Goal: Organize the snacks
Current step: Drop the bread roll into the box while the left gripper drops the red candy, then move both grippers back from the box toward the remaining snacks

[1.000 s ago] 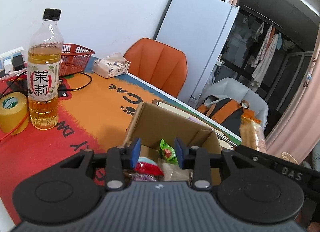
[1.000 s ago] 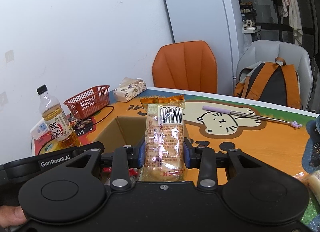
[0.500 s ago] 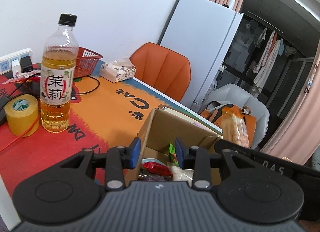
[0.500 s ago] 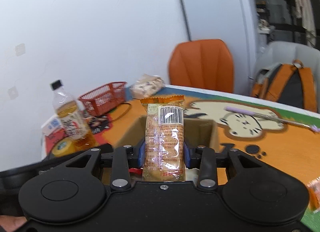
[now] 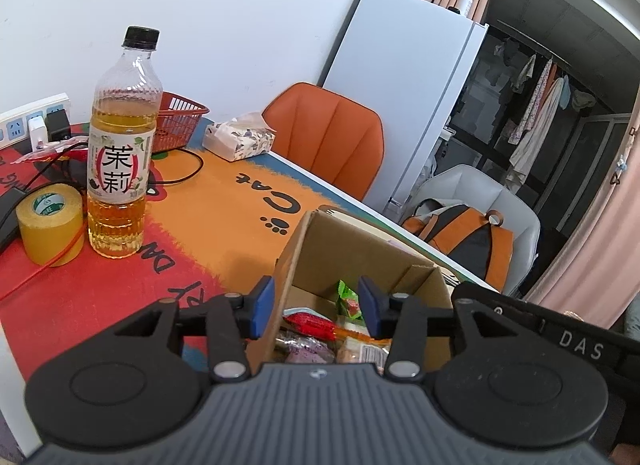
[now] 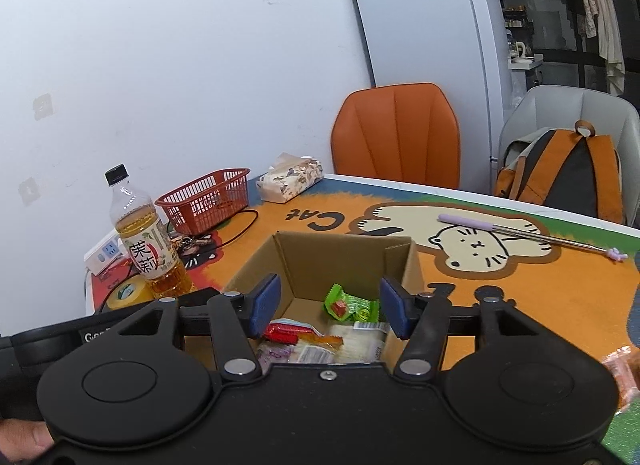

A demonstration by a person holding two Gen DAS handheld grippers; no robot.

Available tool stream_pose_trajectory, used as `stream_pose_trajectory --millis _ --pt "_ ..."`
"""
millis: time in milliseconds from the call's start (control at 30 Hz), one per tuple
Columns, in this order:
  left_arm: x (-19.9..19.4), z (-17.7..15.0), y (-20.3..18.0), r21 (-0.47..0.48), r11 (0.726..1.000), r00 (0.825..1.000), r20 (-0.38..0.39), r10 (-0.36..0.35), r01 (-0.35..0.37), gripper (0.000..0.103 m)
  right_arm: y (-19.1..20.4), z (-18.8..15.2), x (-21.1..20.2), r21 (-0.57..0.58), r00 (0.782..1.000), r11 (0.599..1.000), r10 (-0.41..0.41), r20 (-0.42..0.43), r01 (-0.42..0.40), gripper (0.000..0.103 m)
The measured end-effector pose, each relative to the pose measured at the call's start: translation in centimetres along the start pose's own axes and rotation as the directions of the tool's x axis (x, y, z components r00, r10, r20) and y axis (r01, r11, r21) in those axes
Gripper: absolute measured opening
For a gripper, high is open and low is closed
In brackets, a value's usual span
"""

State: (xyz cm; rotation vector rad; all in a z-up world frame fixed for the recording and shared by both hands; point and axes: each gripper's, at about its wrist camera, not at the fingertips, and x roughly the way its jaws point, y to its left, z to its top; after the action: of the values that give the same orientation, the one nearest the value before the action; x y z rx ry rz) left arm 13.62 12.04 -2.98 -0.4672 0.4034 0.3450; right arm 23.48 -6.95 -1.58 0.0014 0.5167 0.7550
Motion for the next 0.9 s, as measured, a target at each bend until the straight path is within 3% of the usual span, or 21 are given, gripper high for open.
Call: stream_pose_trajectory --millis 200,333,667,900 --pt "-0.3 -0.4 -0.8 0.007 1.000 1.000 -0.005 -0.008 0.008 0.061 -0.9 -0.4 -1.0 0.007 1.000 1.000 -0.028 -0.005 0.028 0.056" --pt "-0.4 -0.7 -1.7 0.019 1.000 1.000 -0.010 -0.014 0.014 0.072 -2.0 -0.7 -1.9 0.027 0.999 0.998 -0.053 -0.004 0.053 0.062" --pt "-0.4 -1.6 -3.9 0.054 0.998 0.999 -0.034 -0.027 0.028 0.084 -4.5 -1.5 -4.0 0.066 0.995 0.993 -0.103 -0.001 0.103 0.072" --pt "-0.5 -2.0 -5.2 0.086 0.996 0.999 -0.045 -0.023 0.027 0.091 -6.1 -2.1 -5.3 0.093 0.992 0.988 -0.126 0.005 0.125 0.087"
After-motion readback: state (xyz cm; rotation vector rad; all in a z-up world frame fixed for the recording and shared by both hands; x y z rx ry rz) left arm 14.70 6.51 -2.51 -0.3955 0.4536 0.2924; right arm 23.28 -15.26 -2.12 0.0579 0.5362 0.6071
